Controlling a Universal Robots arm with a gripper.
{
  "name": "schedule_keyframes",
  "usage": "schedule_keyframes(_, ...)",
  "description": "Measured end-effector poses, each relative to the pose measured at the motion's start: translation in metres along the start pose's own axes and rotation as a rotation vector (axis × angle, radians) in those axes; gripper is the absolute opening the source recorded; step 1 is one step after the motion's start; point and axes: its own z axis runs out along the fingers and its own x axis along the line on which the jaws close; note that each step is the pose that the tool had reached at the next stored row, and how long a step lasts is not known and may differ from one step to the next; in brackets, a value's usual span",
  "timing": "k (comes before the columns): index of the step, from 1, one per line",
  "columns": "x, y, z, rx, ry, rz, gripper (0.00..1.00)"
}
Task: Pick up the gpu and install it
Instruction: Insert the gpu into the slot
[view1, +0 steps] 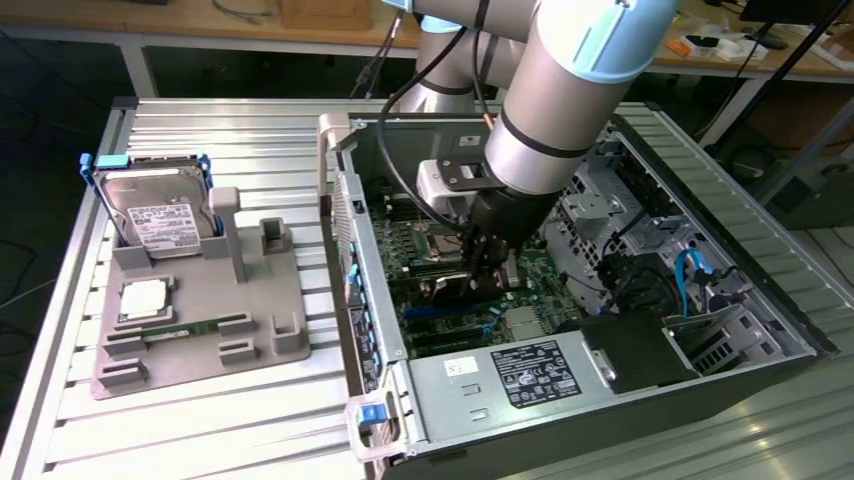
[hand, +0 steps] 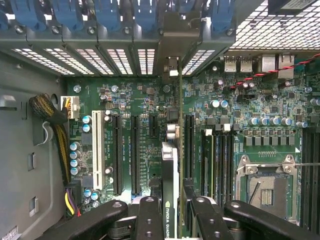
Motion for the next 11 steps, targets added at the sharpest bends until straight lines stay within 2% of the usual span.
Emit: schedule_keyframes(11, 0.0001, 0.002, 0.0012, -0.0002, 0.0001, 0.0, 0.27)
